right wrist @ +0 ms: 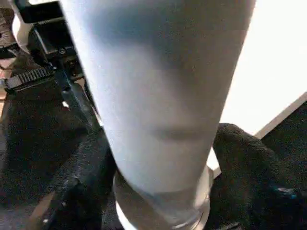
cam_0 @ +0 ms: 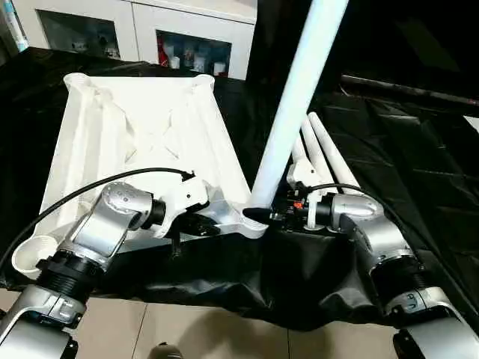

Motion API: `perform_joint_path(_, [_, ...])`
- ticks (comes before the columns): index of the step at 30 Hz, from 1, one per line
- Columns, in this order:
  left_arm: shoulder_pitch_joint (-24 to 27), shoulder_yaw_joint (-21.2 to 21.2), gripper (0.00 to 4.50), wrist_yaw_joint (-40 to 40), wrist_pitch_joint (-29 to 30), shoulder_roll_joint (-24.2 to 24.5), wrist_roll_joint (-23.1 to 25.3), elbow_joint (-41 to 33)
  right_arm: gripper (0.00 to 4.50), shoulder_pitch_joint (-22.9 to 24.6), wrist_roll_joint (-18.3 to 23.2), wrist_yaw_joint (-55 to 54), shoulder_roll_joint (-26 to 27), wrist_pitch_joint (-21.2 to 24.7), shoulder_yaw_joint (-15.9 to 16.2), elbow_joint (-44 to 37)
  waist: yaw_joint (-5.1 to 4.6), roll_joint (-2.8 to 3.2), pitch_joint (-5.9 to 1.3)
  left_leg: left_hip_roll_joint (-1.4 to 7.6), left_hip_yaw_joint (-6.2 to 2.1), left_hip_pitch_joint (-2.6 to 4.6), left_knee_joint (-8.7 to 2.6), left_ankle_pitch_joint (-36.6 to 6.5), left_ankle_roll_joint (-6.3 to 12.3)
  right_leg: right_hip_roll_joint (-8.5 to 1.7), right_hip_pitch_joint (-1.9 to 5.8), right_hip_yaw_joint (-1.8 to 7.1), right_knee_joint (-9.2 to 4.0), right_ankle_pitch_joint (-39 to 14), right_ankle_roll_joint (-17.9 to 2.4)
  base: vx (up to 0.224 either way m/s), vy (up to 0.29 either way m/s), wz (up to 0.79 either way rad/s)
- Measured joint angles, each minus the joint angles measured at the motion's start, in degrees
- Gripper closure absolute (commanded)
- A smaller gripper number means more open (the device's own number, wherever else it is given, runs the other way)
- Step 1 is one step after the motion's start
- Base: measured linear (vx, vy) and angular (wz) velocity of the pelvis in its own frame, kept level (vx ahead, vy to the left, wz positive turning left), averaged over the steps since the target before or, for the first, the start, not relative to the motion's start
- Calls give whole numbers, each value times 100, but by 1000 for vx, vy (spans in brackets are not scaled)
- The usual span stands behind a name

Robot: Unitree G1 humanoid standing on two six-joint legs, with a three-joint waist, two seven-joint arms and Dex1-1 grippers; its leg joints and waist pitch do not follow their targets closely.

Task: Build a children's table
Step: Rotate leg to tighten

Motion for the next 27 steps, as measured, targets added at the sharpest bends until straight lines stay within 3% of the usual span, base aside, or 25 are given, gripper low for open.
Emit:
perform_joint_path(11, [-12,62,450,75,-1,-7,7,123,235,13,55,-316,169,62,-65,94,-23,-1,-2,1,13,13,0,3,0,0,1,13,7,6,-2,0,0,0])
perform_joint_path(16, [-275,135,450,886,226,-414,227,526,241,-256,-30,-1666,653,-51,-374,758,-71,-3,-6,-2,47,45,4,10,1,0,0,65,15,33,3,0,0,0])
perform_joint_path(22, [-665,325,450,2523,1158,-1364,481,947,243,-1124,-37,-4274,1439,-149,-918,2083,-189,-33,-24,-6,62,72,6,20,8,0,1,107,9,66,9,0,0,0])
perform_joint_path(27, [-723,339,450,2933,1316,-1638,541,1009,243,-1335,-41,-4947,1657,-330,-1046,2459,-182,-61,-43,-7,64,71,0,20,10,0,0,108,5,67,13,0,0,0])
